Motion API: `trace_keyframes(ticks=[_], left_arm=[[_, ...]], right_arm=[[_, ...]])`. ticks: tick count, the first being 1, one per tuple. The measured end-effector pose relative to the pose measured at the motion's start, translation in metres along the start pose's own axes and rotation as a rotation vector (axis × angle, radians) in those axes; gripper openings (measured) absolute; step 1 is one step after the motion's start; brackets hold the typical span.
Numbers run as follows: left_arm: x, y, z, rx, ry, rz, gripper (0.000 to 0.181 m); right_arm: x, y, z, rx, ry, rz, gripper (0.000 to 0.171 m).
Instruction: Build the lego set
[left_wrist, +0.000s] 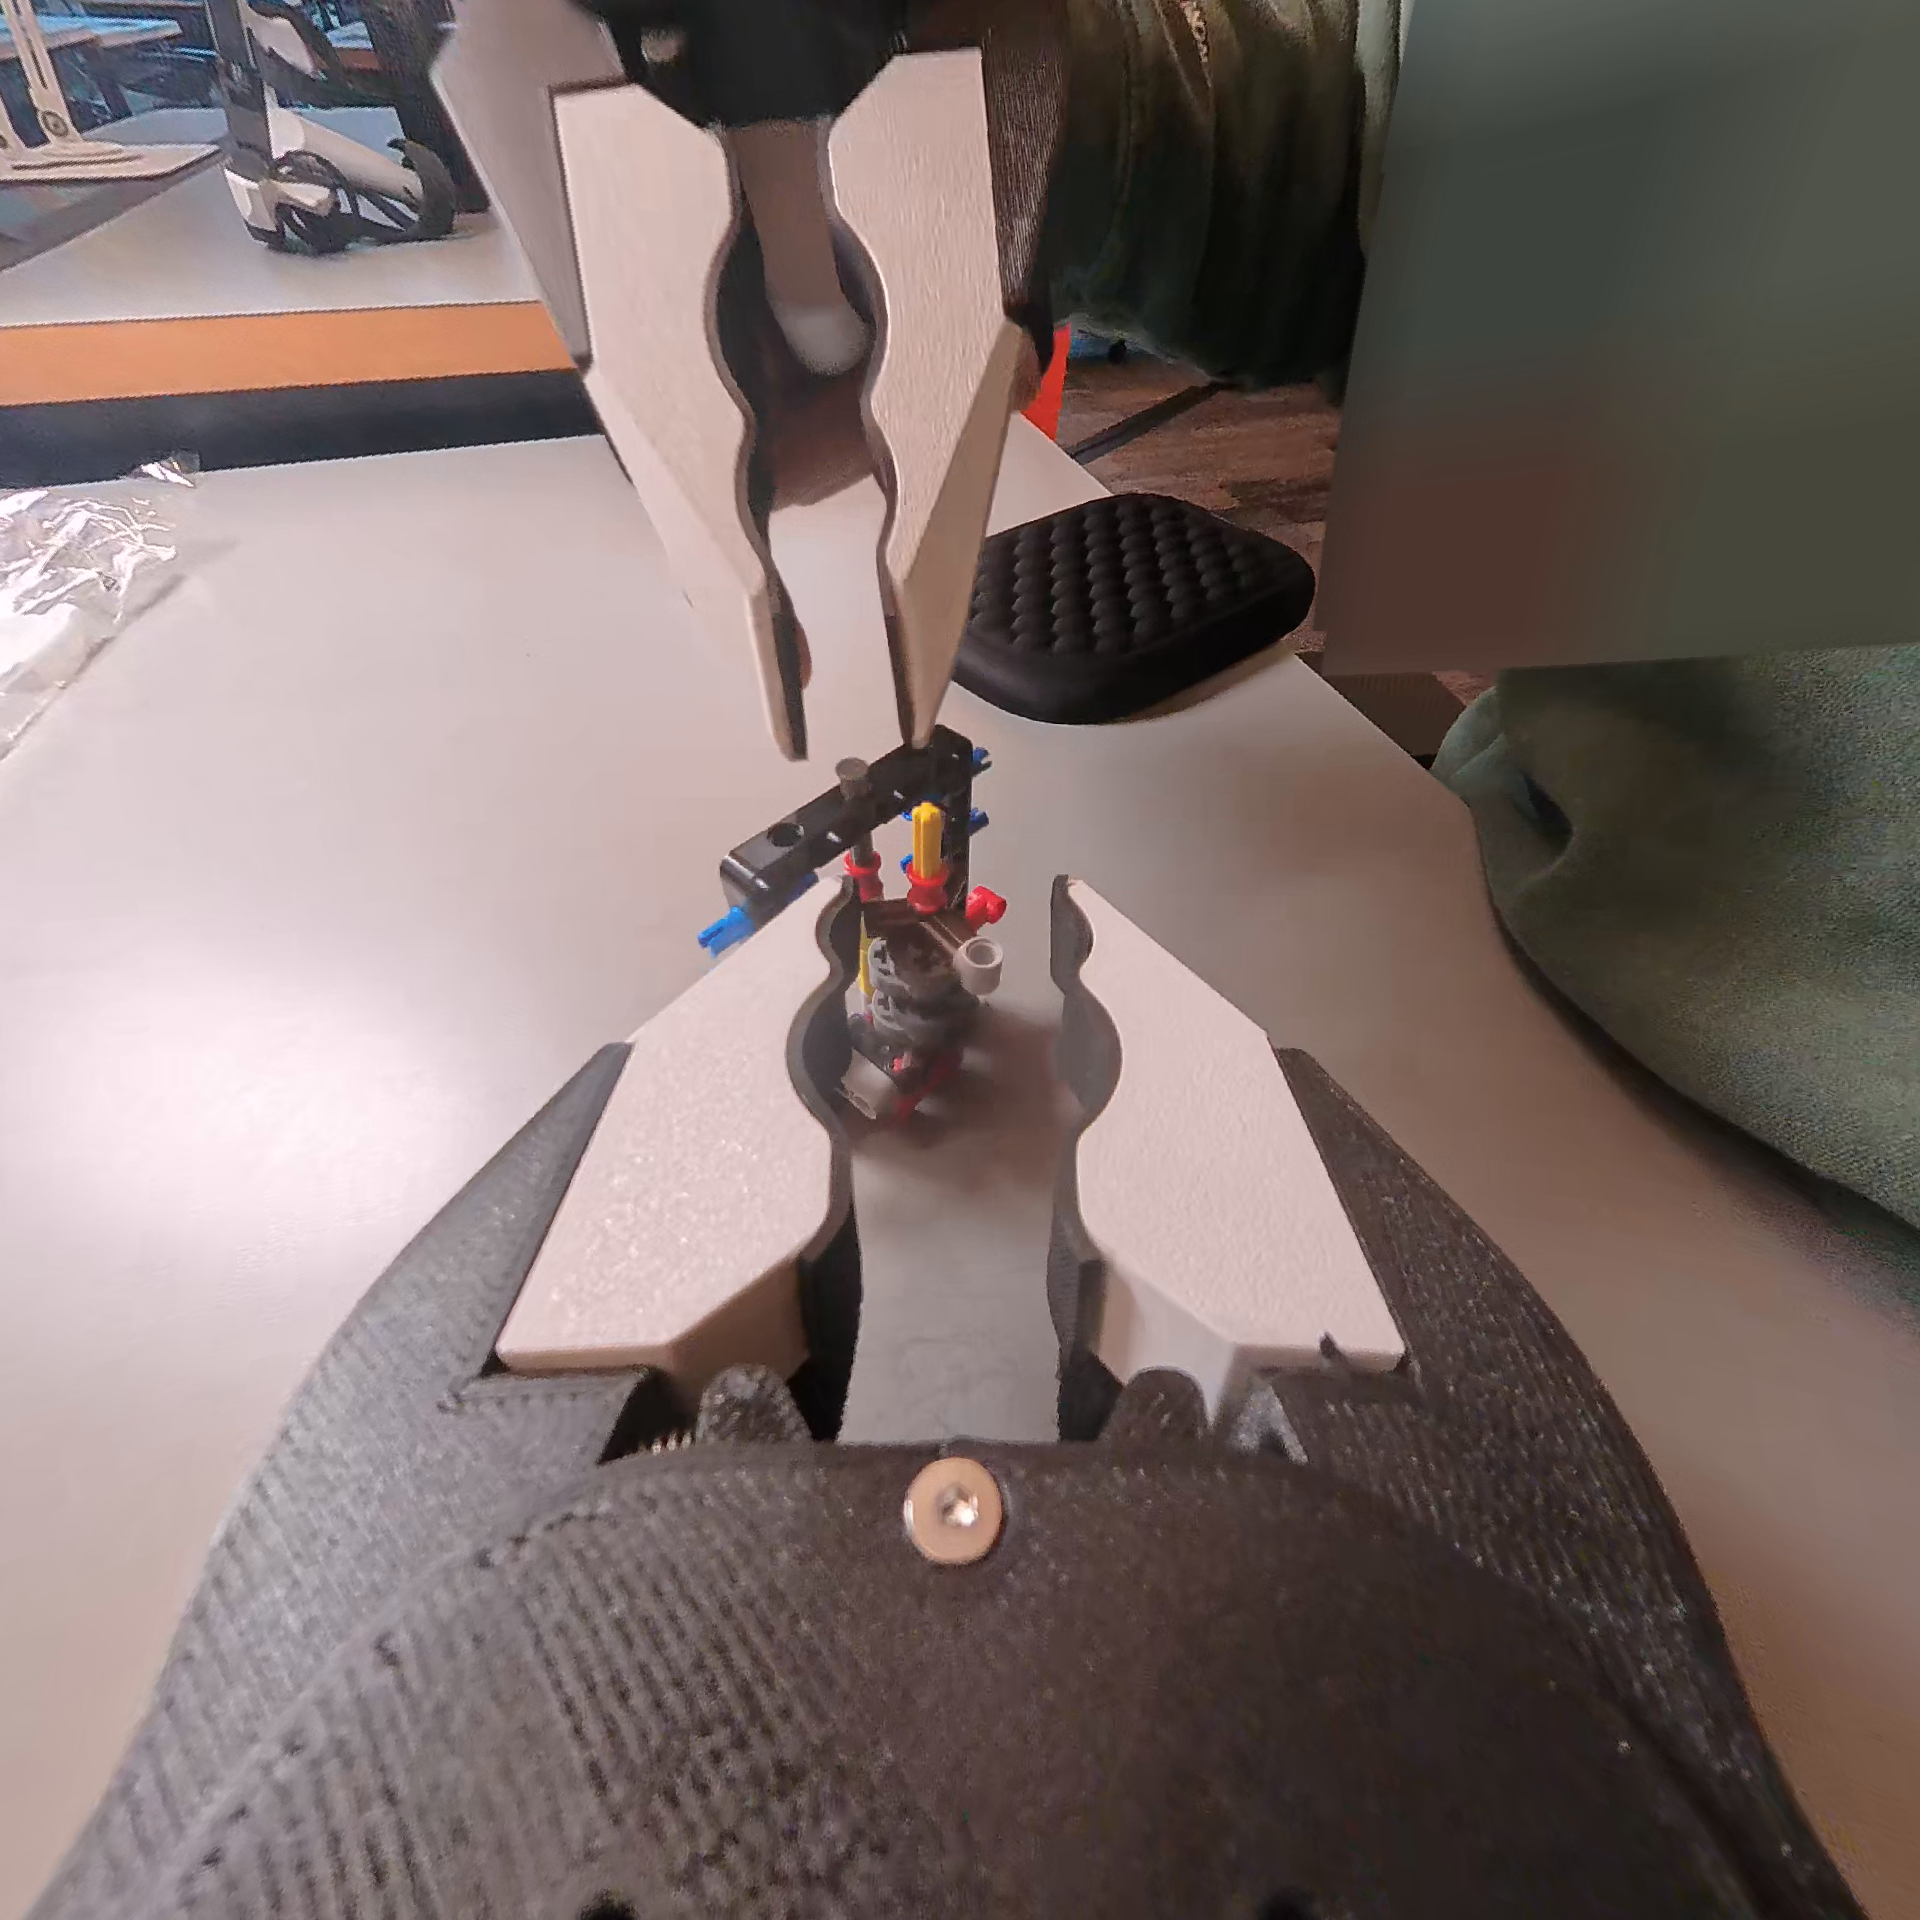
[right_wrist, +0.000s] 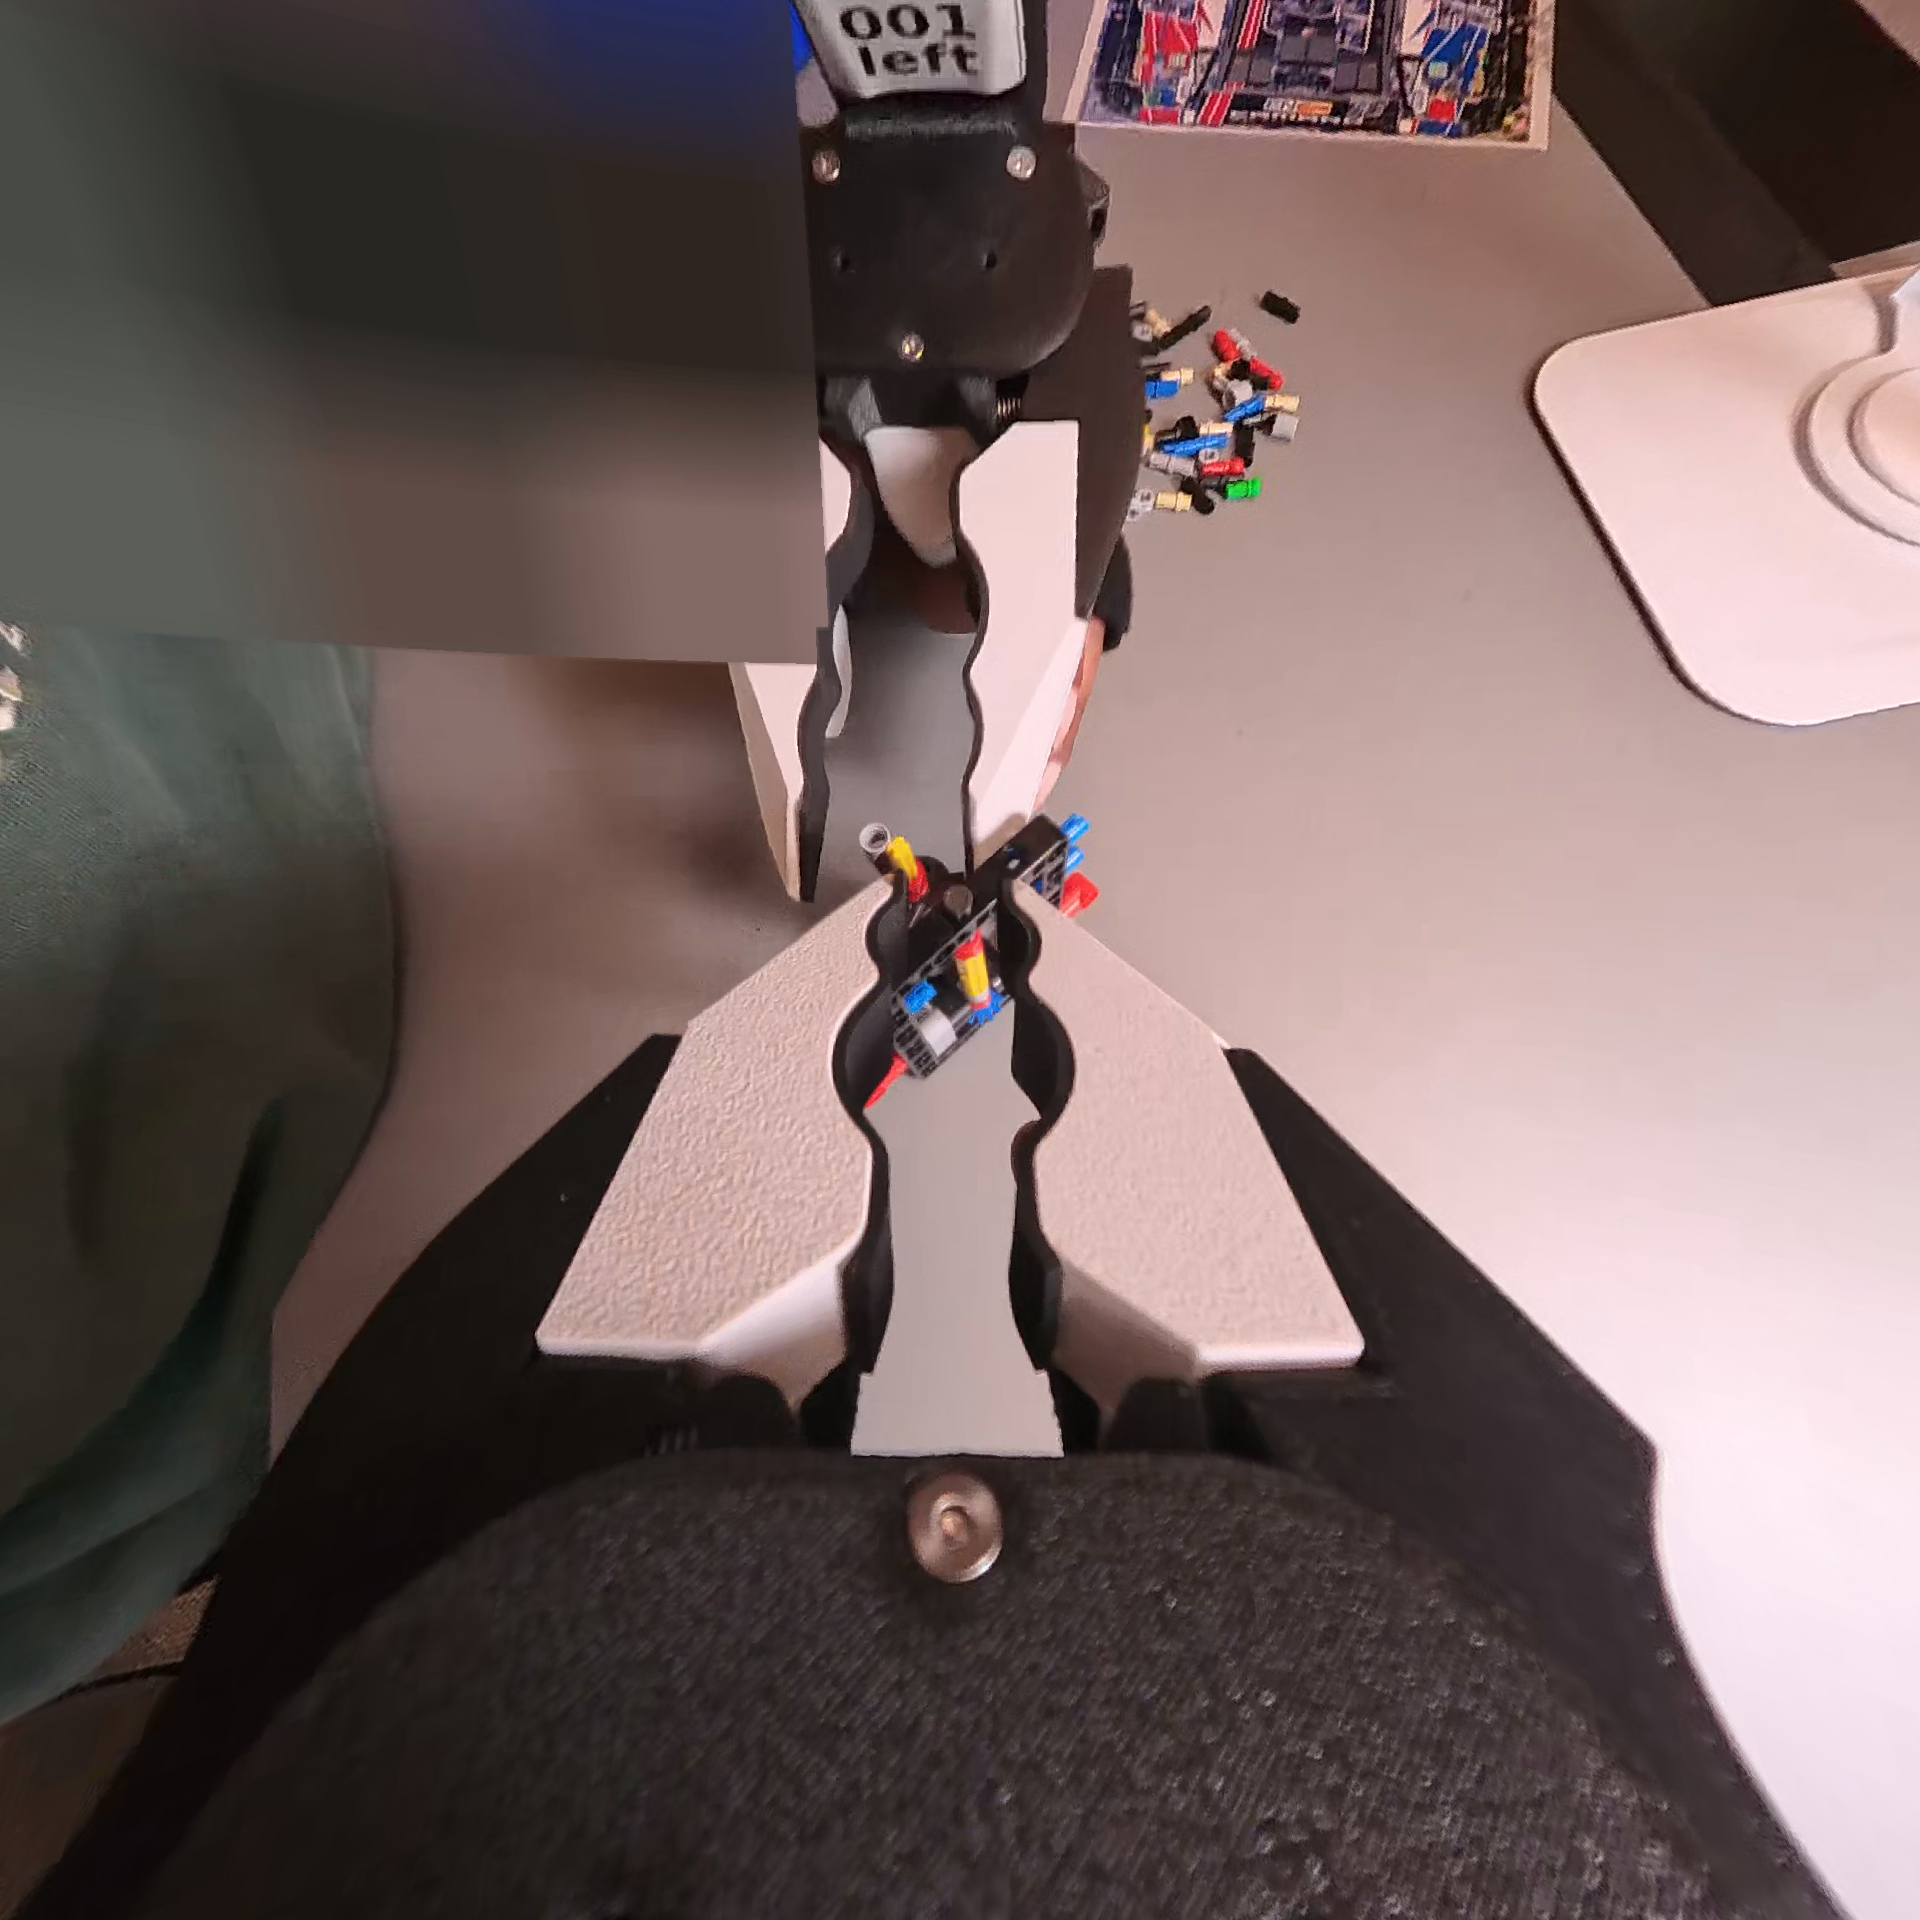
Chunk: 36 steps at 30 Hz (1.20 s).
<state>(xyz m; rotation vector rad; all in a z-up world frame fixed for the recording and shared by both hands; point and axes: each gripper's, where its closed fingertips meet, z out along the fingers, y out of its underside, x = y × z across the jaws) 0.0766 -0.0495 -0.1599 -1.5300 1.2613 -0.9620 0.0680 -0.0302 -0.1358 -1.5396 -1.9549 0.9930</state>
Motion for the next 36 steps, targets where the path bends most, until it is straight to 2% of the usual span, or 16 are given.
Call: trace_keyframes(ticks=[5, 12, 27, 36], left_arm=[[0.001, -0.001, 0.0, -0.003, -0.002, 0.005, 0.036], [0.0, 0.001, 0.0, -0.009, -0.007, 0.009, 0.035], [-0.001, 0.001, -0.001, -0.017, -0.016, 0.006, 0.035], [-0.008, -0.012, -0.017, -0.016, -0.112, -0.002, 0.032]], right_arm=[[0.003, 0.005, 0.004, 0.0, 0.027, 0.02, 0.007], [0.004, 0.004, 0.006, -0.005, 0.058, -0.012, 0.003], [0.002, -0.006, 0.0, 0.077, 0.055, 0.024, 0.003], [0.002, -0.005, -0.003, 0.138, 0.063, 0.062, 0.003]])
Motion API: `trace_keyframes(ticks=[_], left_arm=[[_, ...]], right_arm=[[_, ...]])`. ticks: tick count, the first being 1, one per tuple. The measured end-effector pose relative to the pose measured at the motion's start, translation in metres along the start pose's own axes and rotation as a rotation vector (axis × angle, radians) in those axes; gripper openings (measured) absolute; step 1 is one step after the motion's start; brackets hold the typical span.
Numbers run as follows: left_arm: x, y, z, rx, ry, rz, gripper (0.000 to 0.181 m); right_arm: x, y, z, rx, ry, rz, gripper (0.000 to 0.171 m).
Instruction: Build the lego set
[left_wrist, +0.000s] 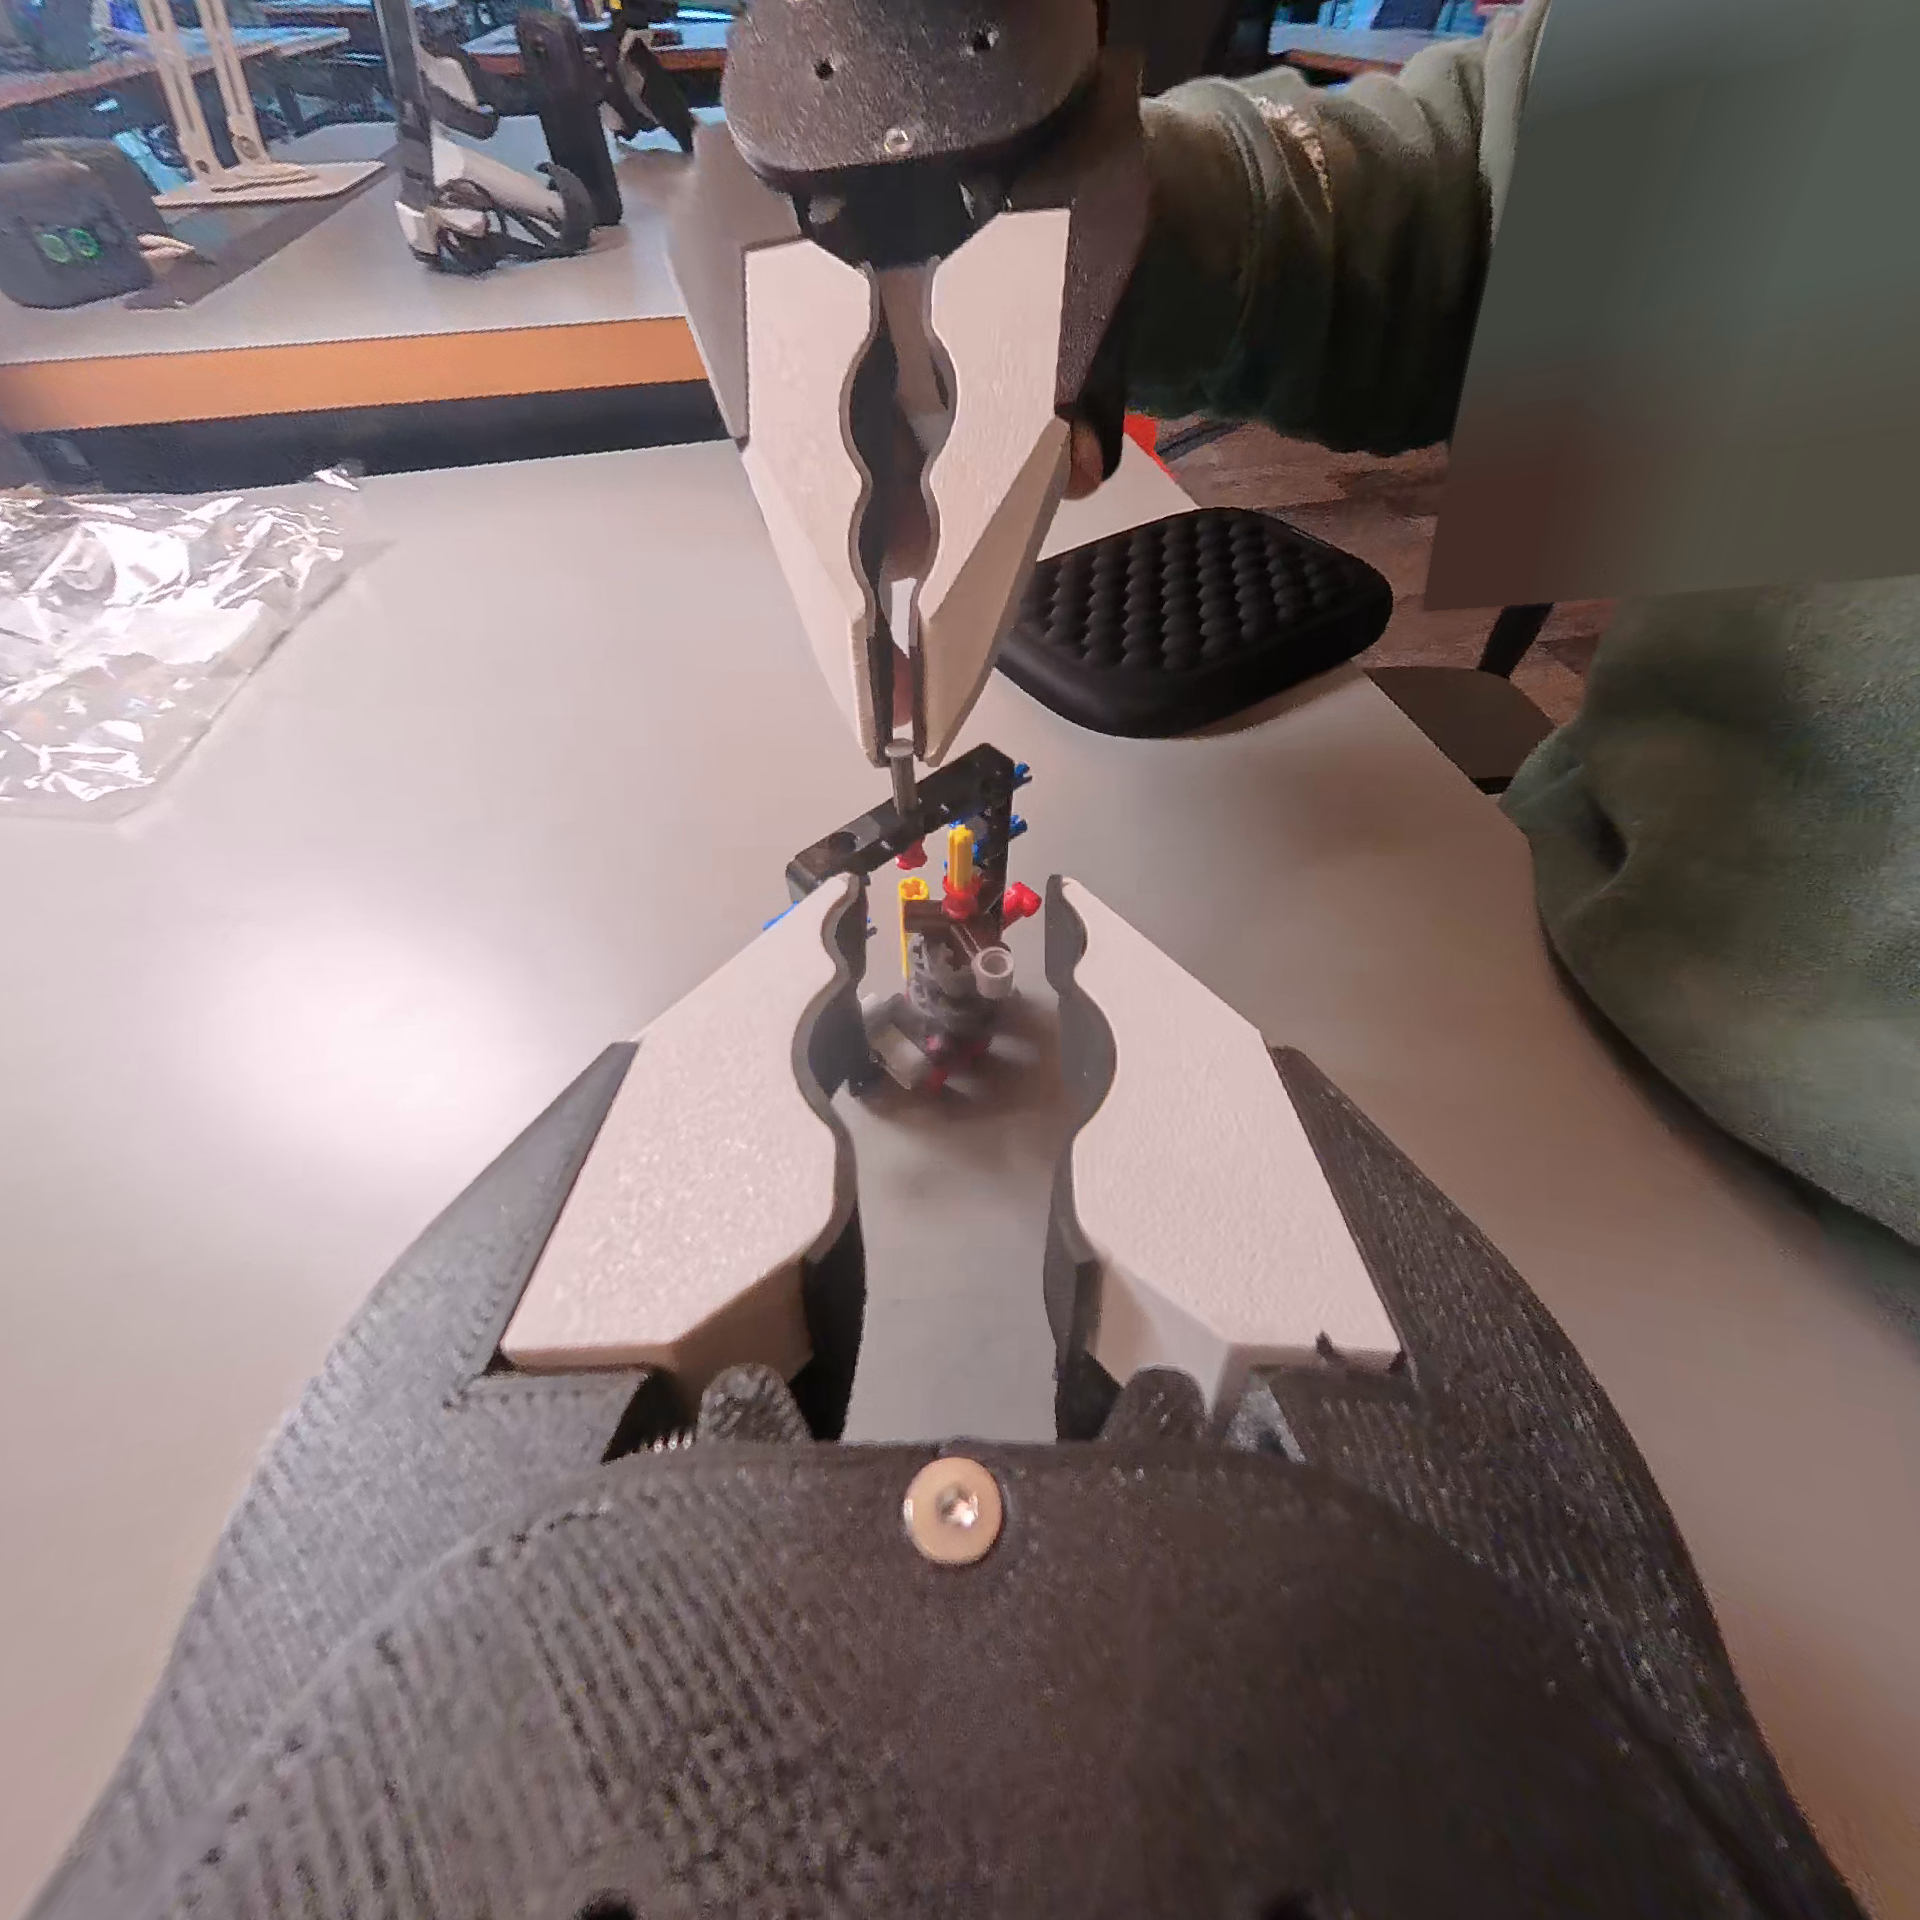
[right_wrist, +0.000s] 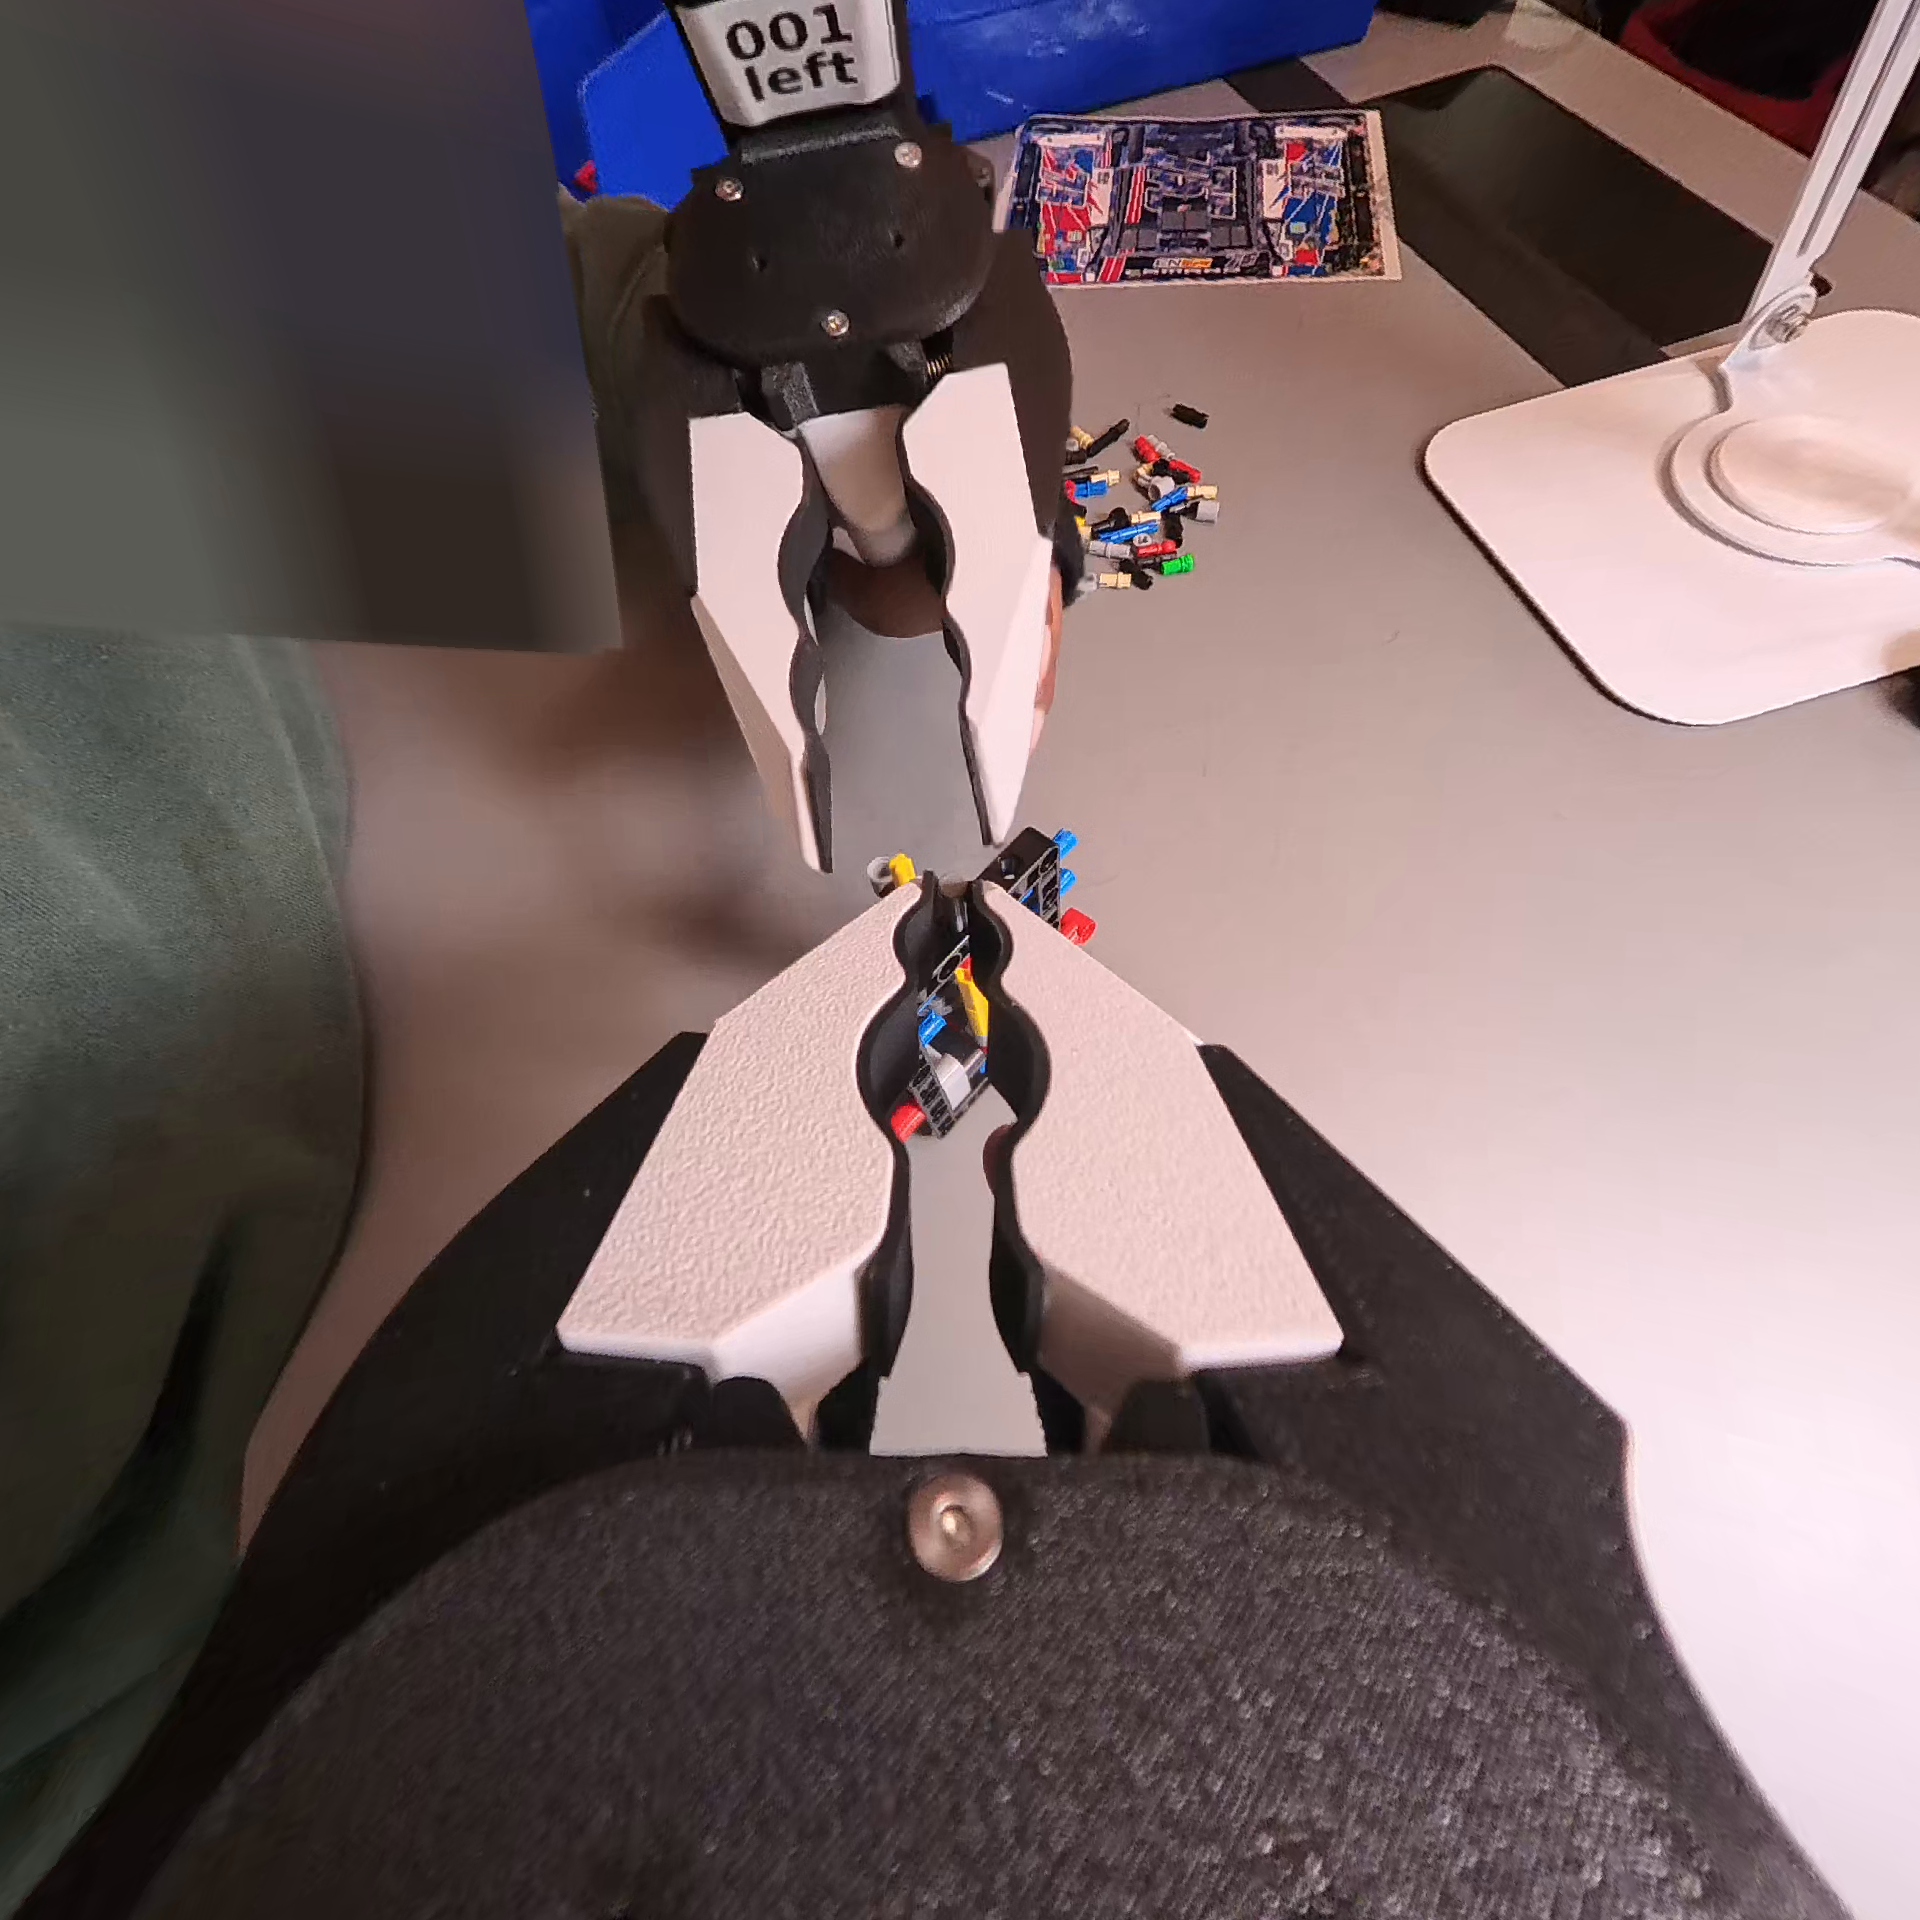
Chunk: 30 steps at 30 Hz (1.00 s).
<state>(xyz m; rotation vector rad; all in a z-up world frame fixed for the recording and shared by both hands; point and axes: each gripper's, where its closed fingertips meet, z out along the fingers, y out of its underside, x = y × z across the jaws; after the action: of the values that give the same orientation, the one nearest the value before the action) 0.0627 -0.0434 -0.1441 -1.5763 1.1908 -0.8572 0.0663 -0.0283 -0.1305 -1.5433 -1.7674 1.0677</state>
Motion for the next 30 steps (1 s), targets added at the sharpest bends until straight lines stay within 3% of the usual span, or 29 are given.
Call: trace_keyframes(ticks=[14, 18, 23, 30], left_arm=[[-0.001, 0.015, 0.008, -0.116, -0.257, -0.09, 0.021], [-0.002, 0.02, 0.01, -0.114, -0.282, -0.139, 0.032], [-0.008, 0.019, 0.006, -0.126, -0.321, -0.168, 0.022], [-0.004, 0.023, 0.0, -0.128, -0.259, -0.273, 0.021]], right_arm=[[0.003, -0.011, -0.004, 0.156, 0.052, 0.132, 0.003], [0.005, -0.013, -0.004, 0.214, 0.057, 0.2, 0.003], [0.008, -0.016, 0.0, 0.3, 0.026, 0.332, 0.003], [0.012, -0.011, 0.005, 0.368, -0.001, 0.475, 0.003]])
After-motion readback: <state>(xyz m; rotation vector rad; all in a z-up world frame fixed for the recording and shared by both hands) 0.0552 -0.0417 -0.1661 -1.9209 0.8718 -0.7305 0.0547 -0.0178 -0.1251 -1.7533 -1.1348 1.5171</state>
